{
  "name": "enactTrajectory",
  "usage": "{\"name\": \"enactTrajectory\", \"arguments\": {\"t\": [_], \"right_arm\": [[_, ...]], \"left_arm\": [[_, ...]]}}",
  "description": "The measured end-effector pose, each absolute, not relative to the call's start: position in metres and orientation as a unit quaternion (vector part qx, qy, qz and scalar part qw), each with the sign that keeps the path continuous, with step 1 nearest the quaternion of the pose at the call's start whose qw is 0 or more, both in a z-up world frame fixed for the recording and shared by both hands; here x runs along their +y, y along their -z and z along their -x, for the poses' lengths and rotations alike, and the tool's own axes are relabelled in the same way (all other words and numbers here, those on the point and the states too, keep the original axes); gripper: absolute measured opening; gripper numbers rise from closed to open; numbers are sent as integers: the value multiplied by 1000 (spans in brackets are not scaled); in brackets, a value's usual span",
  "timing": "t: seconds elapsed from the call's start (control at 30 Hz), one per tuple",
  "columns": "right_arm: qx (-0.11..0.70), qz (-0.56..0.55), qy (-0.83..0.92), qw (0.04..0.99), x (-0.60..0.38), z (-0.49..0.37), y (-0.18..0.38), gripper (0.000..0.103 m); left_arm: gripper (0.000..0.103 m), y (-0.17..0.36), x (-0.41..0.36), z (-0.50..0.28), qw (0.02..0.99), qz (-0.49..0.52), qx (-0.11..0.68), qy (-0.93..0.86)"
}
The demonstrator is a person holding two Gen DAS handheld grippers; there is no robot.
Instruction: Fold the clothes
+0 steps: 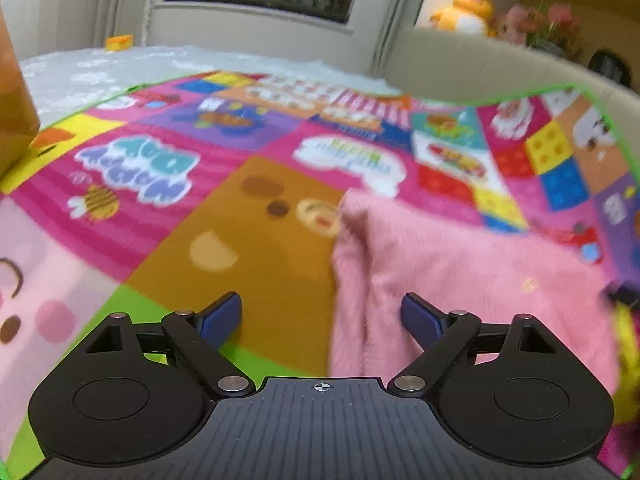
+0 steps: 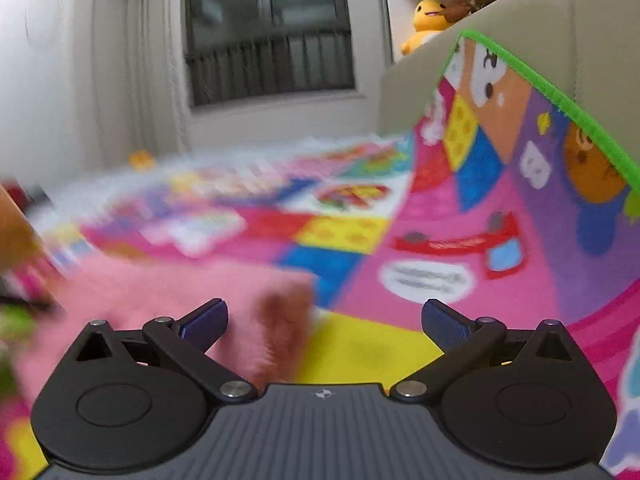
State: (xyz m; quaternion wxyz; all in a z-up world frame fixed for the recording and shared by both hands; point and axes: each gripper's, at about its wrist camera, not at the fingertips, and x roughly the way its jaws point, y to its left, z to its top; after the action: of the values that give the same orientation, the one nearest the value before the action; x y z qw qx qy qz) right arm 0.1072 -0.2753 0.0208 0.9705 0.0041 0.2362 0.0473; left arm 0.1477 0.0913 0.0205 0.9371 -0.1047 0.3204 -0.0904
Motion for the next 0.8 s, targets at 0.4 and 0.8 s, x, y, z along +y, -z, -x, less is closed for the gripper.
{"name": "enactTrajectory", "arguments": {"t": [0.4, 0.8], "right_arm": [[292, 13, -29, 956, -272, -117, 4, 103], [250, 47, -169, 952, -215, -114, -29, 103]], "left_arm": [[98, -28, 28, -176, 910, 107, 315, 248], [98, -13, 27, -186, 907, 88, 339, 233]]}}
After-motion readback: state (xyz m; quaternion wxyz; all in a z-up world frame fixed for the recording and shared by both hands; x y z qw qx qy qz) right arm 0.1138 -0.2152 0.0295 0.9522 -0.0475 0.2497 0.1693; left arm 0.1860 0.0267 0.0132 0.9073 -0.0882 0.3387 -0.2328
